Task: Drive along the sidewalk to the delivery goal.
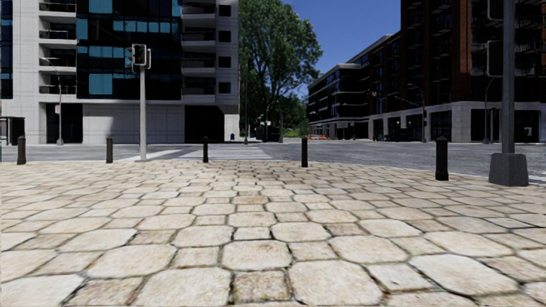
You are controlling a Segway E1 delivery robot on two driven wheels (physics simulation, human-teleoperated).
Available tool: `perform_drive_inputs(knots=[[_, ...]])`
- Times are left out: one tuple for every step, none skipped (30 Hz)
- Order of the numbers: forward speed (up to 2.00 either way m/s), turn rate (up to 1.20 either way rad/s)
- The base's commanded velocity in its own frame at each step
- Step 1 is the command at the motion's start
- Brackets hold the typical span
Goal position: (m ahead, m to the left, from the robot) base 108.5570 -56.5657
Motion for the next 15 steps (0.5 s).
perform_drive_inputs(knots=[[1.33,-0.68],[1.34,-0.68],[1.34,-0.68],[1.34,-0.68],[1.35,-0.68],[1.36,-0.68],[1.36,-0.68],[1.37,-0.68],[1.37,-0.68],[1.37,-0.68],[1.37,-0.68],[1.37,-0.68],[1.37,-0.68],[1.39,-0.68],[1.43,-0.68]])
